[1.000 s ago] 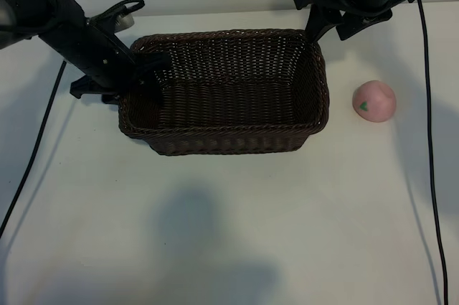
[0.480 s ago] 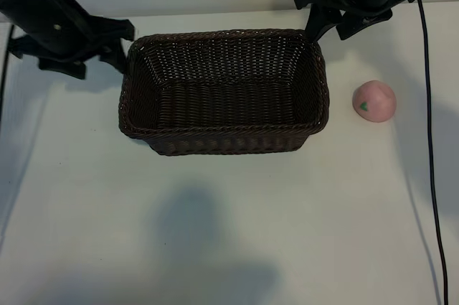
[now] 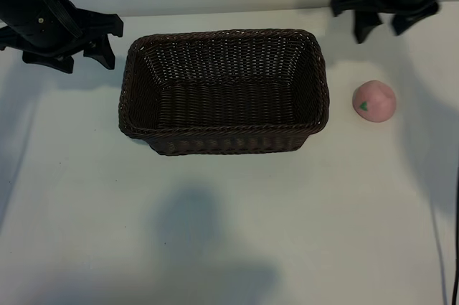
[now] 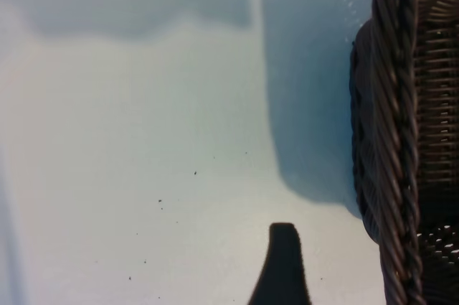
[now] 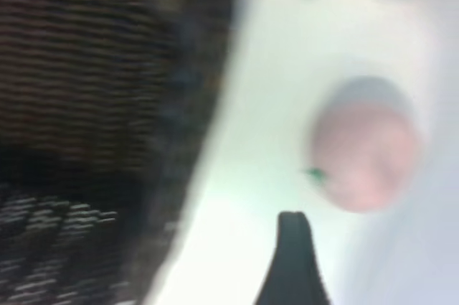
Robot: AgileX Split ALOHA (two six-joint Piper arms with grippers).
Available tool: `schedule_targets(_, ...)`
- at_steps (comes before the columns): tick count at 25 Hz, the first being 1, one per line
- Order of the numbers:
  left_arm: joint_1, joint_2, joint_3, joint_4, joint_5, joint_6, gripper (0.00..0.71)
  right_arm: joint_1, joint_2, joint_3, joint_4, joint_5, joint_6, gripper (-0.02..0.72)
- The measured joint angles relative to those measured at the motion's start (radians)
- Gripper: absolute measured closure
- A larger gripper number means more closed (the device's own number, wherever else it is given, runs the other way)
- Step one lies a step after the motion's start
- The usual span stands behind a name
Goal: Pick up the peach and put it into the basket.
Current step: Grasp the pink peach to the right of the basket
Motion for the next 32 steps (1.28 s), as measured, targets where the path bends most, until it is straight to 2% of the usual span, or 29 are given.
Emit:
schedule_targets(4, 0.0, 0.0, 0.0, 0.0, -0.002, 0.0, 0.112, -0.053, 0.0, 0.002, -0.006, 0.003, 0.008, 0.135)
schedule_targets(10, 0.0, 0.0, 0.0, 0.0, -0.009, 0.0, 0.112, -0.061, 0.041, 0.023, 0.015, -0.023, -0.014, 0.135)
schedule_targets(13, 0.0, 0.0, 0.0, 0.001, -0.011, 0.0, 0.112, -0.061, 0.066, 0.095, 0.051, -0.094, -0.021, 0.136)
schedule_targets(23, 0.0, 0.0, 0.0, 0.004, -0.011, 0.002, 0.112, -0.061, 0.071, 0.351, 0.057, -0.425, -0.021, 0.137)
schedule_targets(27, 0.0, 0.0, 0.0, 0.004, -0.011, 0.002, 0.112, -0.061, 0.092, 0.393, 0.07, -0.489, -0.021, 0.145)
schedule_targets(29, 0.0, 0.0, 0.0, 0.004, -0.011, 0.002, 0.112, -0.061, 0.112, 0.395, 0.072, -0.498, -0.021, 0.189)
schedule_targets(30, 0.0, 0.0, 0.0, 0.004, -0.011, 0.002, 0.112, -0.061, 0.124, 0.396, 0.074, -0.498, -0.021, 0.243)
schedule_targets(32, 0.0, 0.0, 0.0, 0.004, -0.011, 0.002, 0.112, -0.061, 0.136, 0.397, 0.075, -0.499, -0.014, 0.399)
